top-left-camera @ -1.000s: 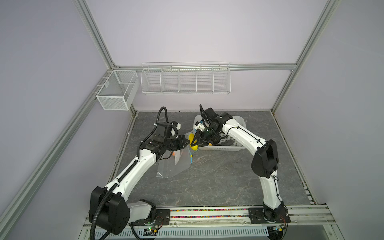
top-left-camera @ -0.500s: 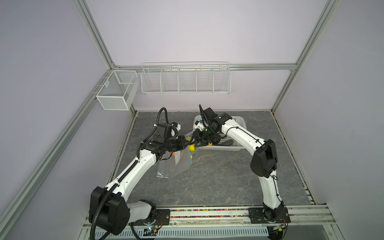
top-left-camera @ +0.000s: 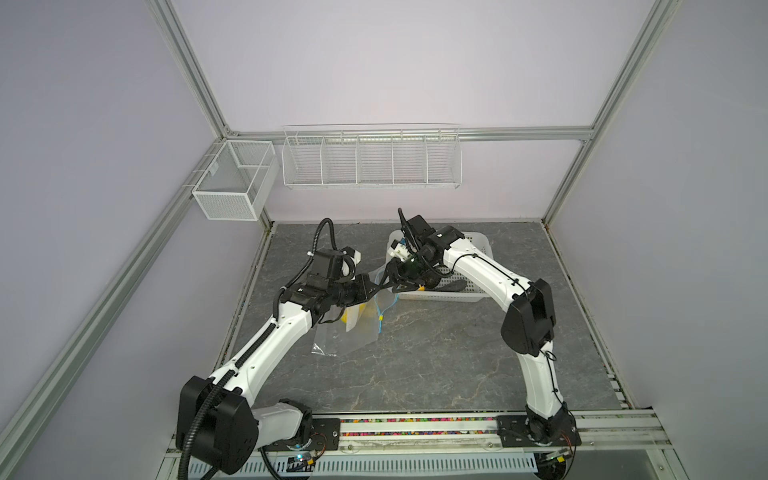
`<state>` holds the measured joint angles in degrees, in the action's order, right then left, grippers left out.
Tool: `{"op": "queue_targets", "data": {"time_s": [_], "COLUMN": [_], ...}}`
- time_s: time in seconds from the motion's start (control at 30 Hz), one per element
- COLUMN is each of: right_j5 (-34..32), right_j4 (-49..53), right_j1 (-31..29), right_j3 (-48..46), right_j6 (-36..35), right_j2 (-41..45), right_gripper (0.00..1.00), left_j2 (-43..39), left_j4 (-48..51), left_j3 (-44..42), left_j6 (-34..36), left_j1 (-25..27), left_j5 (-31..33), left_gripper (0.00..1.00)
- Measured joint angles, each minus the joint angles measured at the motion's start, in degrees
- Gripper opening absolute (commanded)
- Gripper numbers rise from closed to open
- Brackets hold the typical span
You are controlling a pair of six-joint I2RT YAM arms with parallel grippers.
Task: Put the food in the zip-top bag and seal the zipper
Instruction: 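Open the right gripper to drop the yellow squash into the bag, then move the right gripper back over the basket toward the yellow lemons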
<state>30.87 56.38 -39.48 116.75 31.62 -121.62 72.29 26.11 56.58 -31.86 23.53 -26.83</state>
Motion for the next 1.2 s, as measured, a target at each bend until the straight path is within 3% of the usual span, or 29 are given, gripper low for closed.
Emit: {"op": "queue_targets", "data": {"time_s": [0.23, 0.4, 0.6, 1.2], "right_j5": [-9.14, -16.96, -23.58, -29.64], "right_j4": [-1.44, -1.88, -0.92, -0.90], "right_j1": [-0.04, 0.17, 2.34, 3.87], "right_j3": [-7.80, -9.62, -10.80, -8.11], "right_j6": [-4.00, -7.30, -10.97, -13.27], "right_j2": [11.52, 14.78, 14.49, 3.96], "right_gripper": [0.54, 0.54, 0.53, 0.53], "left_j2": [-0.09, -0.09, -0.09, 0.22], "left_j4": [-0.33, -0.66, -1.38, -1.84], "left_j3": [-0.28, -0.28, -0.68, -0.70], "left_j6": [-0.46, -0.70, -1.64, -3.02], "left_j1": [0.00, 0.00, 0.00, 0.00], "left_j5": [0.83, 1.49, 1.53, 3.23], "left_gripper": [0.00, 0.00, 0.00, 0.00]}}
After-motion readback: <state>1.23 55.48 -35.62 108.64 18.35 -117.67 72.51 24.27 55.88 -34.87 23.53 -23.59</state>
